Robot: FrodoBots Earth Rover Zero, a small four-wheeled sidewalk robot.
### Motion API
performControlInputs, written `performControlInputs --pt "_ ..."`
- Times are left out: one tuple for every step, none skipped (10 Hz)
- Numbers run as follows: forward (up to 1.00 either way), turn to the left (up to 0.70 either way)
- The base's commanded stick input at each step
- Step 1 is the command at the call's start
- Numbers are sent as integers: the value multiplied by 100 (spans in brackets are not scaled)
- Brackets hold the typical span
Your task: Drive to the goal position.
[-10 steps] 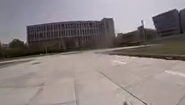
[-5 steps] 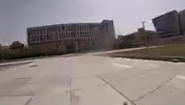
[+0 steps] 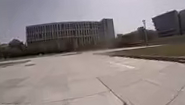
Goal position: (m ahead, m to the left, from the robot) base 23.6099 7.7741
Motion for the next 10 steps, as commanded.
performControlInputs --pt "70 0" --pt "70 0" --pt "70 0" --pt "70 0" --pt "70 0" --pt "70 0" --pt "70 0" --pt "70 0" --pt "70 0" --pt "70 0"
